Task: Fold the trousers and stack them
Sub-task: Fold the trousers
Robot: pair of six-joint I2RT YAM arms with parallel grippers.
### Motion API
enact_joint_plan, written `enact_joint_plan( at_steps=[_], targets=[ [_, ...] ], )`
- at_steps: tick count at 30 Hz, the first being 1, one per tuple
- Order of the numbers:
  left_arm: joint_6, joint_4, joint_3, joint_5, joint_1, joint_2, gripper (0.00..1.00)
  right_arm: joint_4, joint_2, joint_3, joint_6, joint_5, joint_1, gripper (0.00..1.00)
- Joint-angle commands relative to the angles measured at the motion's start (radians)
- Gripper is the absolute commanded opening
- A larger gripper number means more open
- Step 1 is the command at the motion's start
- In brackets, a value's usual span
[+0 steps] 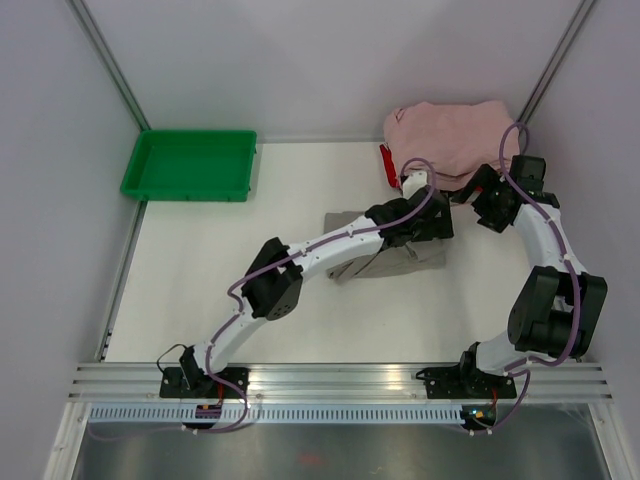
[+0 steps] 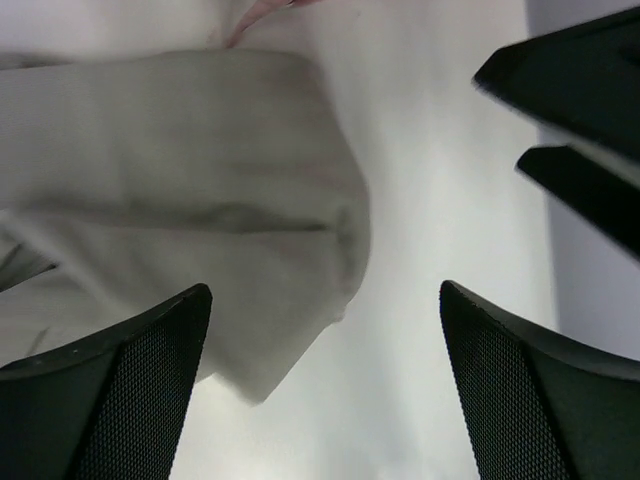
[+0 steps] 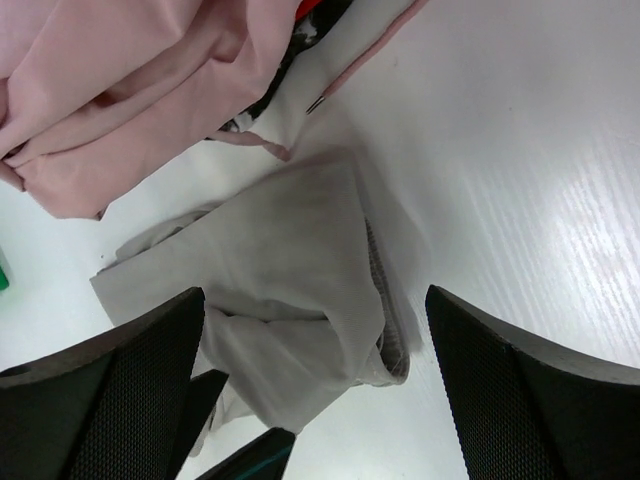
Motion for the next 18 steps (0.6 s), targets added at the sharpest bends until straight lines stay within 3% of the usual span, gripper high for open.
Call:
enact_joint_plan(
  at_steps=[1,5,6,7,8,9,12,18],
  targets=[
    [0.113,-0.027,-0.115,0.015,0.031,-0.228,1.0,-0.032,-0.017,0.058,-0.05,-0.092,-0.006,0.98],
    [0.114,-0.021,-0.362,0.076,0.187,-0.423,0.99,0.012,-0.053,-0.007,-0.002,-0.244,0.009,0.97],
    [0.123,0.002,-0.481,0.107,0.221,-0.488,0.98,0.025,-0.069,-0.023,0.005,-0.257,0.02,0.96],
    [0.13,0.041,-0.605,0.145,0.28,-0.521,0.98,0.032,-0.101,-0.04,-0.006,-0.243,0.055,0.96],
    [0.135,0.068,-0.606,0.154,0.308,-0.555,0.98,0.028,-0.113,-0.042,-0.017,-0.243,0.078,0.96],
    [0.137,0.098,-0.734,0.159,0.333,-0.617,0.96,0.02,-0.136,-0.042,-0.033,-0.211,0.103,0.96],
    [0.135,0.175,-0.911,0.187,0.426,-0.674,0.94,-0.023,-0.147,-0.04,-0.107,-0.142,0.247,0.96],
    [0.195,0.206,-0.945,0.229,0.503,-0.65,0.93,-0.112,-0.107,-0.051,-0.162,0.022,0.367,0.89]
  ],
)
